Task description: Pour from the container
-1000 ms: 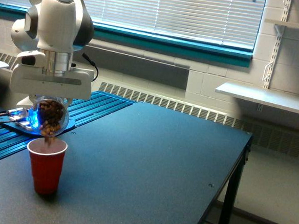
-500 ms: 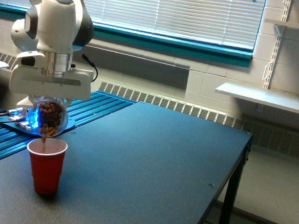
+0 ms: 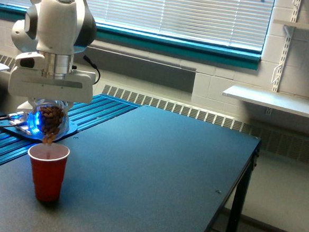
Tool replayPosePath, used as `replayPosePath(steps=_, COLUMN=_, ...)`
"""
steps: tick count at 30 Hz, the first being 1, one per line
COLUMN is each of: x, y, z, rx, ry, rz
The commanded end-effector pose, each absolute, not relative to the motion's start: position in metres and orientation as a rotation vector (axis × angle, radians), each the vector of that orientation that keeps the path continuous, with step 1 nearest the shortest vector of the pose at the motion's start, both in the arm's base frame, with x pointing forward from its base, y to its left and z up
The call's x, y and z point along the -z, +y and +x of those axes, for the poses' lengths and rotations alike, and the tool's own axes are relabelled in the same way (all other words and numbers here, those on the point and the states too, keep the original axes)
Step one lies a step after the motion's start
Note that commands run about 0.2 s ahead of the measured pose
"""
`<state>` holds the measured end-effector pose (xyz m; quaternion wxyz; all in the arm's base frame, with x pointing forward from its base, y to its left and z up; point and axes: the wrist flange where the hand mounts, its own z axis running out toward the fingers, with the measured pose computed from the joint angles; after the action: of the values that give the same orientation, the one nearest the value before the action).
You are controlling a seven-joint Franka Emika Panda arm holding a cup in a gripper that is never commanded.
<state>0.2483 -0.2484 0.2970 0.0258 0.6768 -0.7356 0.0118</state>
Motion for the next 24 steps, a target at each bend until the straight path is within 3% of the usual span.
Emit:
replayPosePath(steps=1, x=-0.2986, y=-0.2491, z=0.2522, rx=-0.014, ry=-2.257, rz=2.104)
replayPosePath(steps=24, x=-0.2969, y=-0.2477, z=0.2573, rx=0.064, ry=-2.239, rz=2.112)
